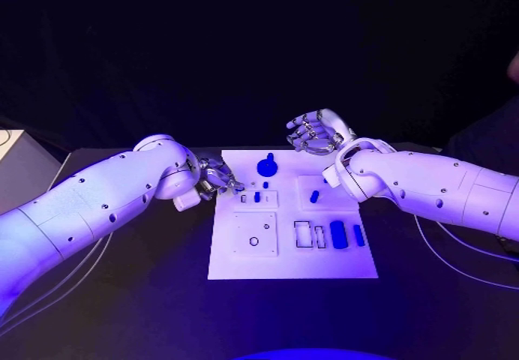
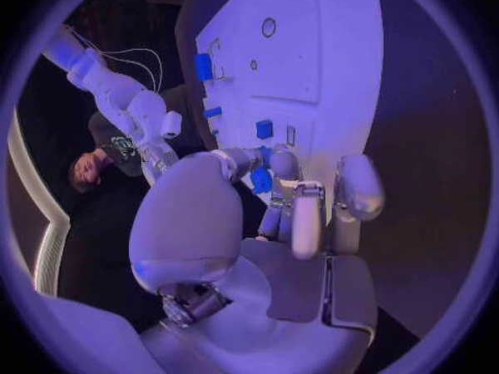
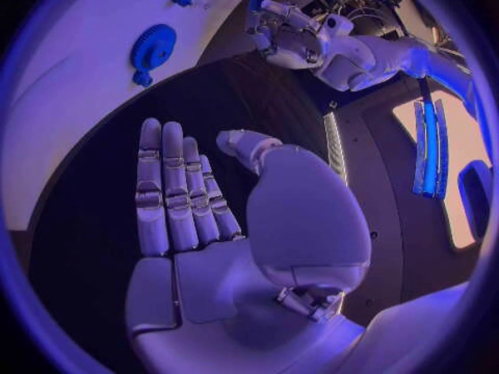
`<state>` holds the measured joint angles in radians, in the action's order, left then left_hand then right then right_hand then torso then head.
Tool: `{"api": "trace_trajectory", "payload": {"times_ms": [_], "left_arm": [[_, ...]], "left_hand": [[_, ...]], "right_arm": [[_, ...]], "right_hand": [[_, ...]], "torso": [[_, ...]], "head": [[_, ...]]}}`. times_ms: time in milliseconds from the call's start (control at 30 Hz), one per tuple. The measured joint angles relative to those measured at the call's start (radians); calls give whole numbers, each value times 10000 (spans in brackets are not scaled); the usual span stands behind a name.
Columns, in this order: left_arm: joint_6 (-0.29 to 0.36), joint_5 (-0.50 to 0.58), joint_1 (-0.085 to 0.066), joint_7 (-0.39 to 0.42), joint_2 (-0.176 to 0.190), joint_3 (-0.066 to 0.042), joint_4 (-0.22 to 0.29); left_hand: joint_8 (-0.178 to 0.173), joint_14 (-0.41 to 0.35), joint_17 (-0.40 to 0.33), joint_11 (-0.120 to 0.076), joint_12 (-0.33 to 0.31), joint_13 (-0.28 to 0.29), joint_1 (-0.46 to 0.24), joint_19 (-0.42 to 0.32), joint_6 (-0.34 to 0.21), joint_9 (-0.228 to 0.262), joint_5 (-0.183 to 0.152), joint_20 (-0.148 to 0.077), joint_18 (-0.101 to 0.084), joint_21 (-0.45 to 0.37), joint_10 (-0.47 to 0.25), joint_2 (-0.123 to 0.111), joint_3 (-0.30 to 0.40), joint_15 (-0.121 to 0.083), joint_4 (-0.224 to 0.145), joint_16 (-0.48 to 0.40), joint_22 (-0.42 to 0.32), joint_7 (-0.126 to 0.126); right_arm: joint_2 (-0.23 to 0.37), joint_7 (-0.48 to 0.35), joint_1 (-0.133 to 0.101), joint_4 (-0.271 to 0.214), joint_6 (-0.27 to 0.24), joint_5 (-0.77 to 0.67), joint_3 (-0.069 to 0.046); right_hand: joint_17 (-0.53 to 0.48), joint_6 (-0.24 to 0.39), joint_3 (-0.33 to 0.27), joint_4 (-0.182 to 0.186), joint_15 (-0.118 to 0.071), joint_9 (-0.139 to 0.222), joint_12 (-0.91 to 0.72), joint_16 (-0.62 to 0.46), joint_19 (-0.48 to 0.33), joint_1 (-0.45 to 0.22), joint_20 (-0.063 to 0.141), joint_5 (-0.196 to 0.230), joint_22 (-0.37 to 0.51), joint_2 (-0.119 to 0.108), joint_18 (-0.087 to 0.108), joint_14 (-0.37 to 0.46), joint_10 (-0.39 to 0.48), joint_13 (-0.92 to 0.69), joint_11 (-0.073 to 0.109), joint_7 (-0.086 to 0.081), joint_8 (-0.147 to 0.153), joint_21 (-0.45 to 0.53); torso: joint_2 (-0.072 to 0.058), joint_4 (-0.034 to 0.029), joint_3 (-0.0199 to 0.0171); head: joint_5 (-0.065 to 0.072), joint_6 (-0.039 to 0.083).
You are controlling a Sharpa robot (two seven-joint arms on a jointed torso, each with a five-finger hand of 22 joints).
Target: Assemble the parts on the task board
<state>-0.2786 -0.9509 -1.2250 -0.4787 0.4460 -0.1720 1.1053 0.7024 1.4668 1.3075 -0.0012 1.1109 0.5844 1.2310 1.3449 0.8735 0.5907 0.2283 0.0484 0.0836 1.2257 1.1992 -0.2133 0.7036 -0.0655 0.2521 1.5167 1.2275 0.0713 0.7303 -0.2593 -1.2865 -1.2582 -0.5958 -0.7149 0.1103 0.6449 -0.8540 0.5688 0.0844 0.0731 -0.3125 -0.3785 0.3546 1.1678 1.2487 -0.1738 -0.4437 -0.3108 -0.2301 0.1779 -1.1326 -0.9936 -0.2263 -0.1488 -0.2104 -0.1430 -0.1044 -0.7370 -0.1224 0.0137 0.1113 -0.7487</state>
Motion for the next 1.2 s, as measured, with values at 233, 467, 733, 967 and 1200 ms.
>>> {"api": "trace_trajectory", "payload": {"times_ms": [233, 467, 733, 967, 1200], "left_arm": [[-1379, -10, -275, -139, -572, 102, -858], [-2281, -186, -421, -260, -998, 312, -1419], [-2485, -549, -462, -302, -1261, 574, -1681], [-2239, -1011, -501, -196, -1362, 719, -1654], [-1785, -1463, -504, -30, -1410, 757, -1589]], "left_hand": [[-1, -4, 0, 14, -81, -64, -158, -105, -36, 0, 44, 33, 0, -76, -131, 314, -131, 68, -132, 0, -20, 36], [-2, -1, 0, 14, 144, 167, -414, -104, 5, -1, 706, 33, 1, 87, -131, 559, -290, 71, -291, 52, 180, 78], [-2, -1, 0, 14, 245, 162, -913, -65, 6, 43, 838, 73, 0, 230, -122, 797, -290, 71, -294, 138, 298, 77], [88, 0, 0, -128, 676, 830, -1399, 229, 244, 96, 837, 2, 1, 602, 486, 779, 152, 72, -894, 389, 639, -87], [89, 0, 0, -180, 780, 1075, -1524, 348, 347, 106, 837, -19, 0, 744, 688, 812, 107, 71, -940, 466, 791, -55]], "right_arm": [[-56, 2, 0, 23, 3, 1, 0], [-119, 3, 0, 47, 7, 2, 0], [-162, 3, 0, 61, 13, 3, 0], [-189, 3, 0, 66, 17, 4, 0], [-198, 4, 0, 66, 19, 4, 0]], "right_hand": [[0, 0, 0, 0, 0, 0, 0, 0, 0, 0, 0, 0, 0, 0, 0, 0, 0, 0, 0, 0, 0, 0], [1, 1, 0, 0, 0, 0, 0, 0, 0, 0, 0, 0, -1, -1, 0, 0, 0, 0, 0, 1, 0, 0], [1, 1, -29, -29, -38, 0, 0, -40, 39, 1, 38, 0, 22, -1, 0, -38, 0, 21, 0, 1, 0, 0], [1, 1, -29, -29, -38, -1, 0, -40, 39, 1, 38, 0, 22, -1, 0, -38, 0, 21, 0, 2, 0, 0], [1, 1, -29, -29, -37, -1, 0, -40, 38, 1, 38, 0, 22, -1, 0, -37, 0, 21, 0, 2, 0, 0]], "torso": [[-10, 11, 1], [-9, 5, -1], [-2, 0, 7], [-8, 0, 16], [-9, 2, 17]], "head": [[-34, 45], [-54, 70], [-78, 85], [-95, 90], [-109, 70]]}}
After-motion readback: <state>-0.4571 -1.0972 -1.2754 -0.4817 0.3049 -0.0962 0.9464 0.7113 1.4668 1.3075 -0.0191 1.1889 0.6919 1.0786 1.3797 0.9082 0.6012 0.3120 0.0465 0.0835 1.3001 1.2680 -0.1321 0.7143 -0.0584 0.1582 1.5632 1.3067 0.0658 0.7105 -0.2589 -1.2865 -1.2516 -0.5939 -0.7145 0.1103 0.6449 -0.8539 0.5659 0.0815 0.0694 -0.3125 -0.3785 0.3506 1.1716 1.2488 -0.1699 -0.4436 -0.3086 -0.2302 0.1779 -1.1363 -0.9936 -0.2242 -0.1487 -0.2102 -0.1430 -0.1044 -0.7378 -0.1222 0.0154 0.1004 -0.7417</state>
